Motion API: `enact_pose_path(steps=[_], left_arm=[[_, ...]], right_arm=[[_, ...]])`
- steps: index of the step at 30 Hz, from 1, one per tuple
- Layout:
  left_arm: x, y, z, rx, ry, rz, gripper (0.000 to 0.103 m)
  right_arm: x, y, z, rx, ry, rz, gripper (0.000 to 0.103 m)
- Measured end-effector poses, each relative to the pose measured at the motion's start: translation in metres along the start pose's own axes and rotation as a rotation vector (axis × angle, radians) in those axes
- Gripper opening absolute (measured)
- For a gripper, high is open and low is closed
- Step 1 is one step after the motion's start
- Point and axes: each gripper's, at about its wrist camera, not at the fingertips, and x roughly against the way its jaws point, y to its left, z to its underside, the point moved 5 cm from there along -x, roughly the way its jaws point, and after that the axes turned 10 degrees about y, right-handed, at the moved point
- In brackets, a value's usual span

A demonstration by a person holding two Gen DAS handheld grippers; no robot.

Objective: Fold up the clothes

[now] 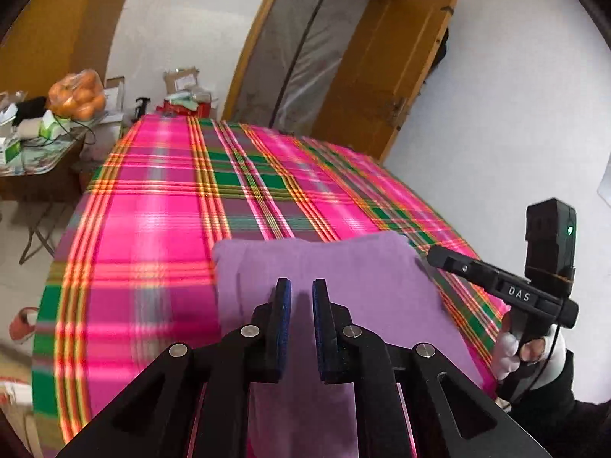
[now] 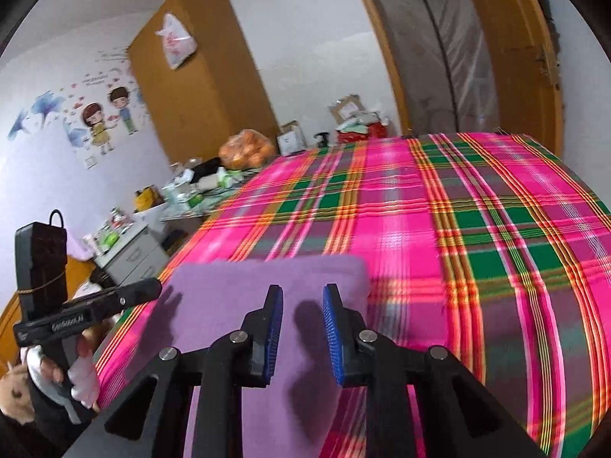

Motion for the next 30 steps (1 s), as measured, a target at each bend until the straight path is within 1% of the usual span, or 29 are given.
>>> enact_pose_path(steps=[2, 6, 8, 11, 14, 16, 18, 20, 21, 23, 25, 27, 30], left_arm=[[-0.01, 0.006, -0.006, 0.016, 0.02, -0.008, 0.012], [-0.029, 0.021, -0.009, 0.066, 0.06, -0.013, 0.011], [-0.033, 0.024, -0.007, 0.066, 0.057, -0.01, 0.011], [-0.036, 0.028, -0.003, 0.089, 0.06, 0.022, 0.011], [-0.038, 0.029, -0.004, 0.114, 0.063, 0.051, 0.011], [-0.039, 0.028, -0.004, 0.118, 0.065, 0.057, 0.011], [-0.039, 0.03, -0.004, 0.129, 0.063, 0.074, 0.011], [-0.036, 0.035, -0.003, 0.159, 0.049, 0.115, 0.01], [-0.03, 0.036, -0.001, 0.168, 0.034, 0.122, 0.009], [-0.015, 0.036, 0.003, 0.165, -0.007, 0.103, 0.01], [0.002, 0.034, 0.008, 0.153, -0.057, 0.065, 0.01], [0.013, 0.031, 0.013, 0.148, -0.078, 0.058, 0.01], [0.016, 0.019, 0.021, 0.111, -0.077, 0.049, 0.01]], right_arm=[[-0.018, -0.008, -0.007, -0.021, 0.042, 0.01, 0.015], [-0.05, -0.019, -0.011, -0.043, 0.127, 0.015, 0.012], [-0.057, -0.023, -0.012, -0.059, 0.141, 0.001, 0.008], [-0.068, -0.029, -0.014, -0.084, 0.162, -0.019, 0.005], [-0.078, -0.035, -0.016, -0.108, 0.184, -0.039, 0.005], [-0.082, -0.038, -0.017, -0.117, 0.194, -0.046, 0.005], [-0.081, -0.04, -0.018, -0.125, 0.194, -0.064, 0.005], [-0.075, -0.045, -0.017, -0.168, 0.182, -0.116, 0.005], [-0.067, -0.044, -0.017, -0.171, 0.161, -0.128, 0.005], [-0.047, -0.037, -0.016, -0.151, 0.104, -0.134, 0.007], [-0.022, -0.021, -0.01, -0.084, 0.037, -0.112, 0.007], [-0.006, -0.003, 0.002, -0.011, 0.007, -0.076, 0.007], [-0.006, 0.012, 0.017, 0.058, 0.045, -0.022, 0.007]])
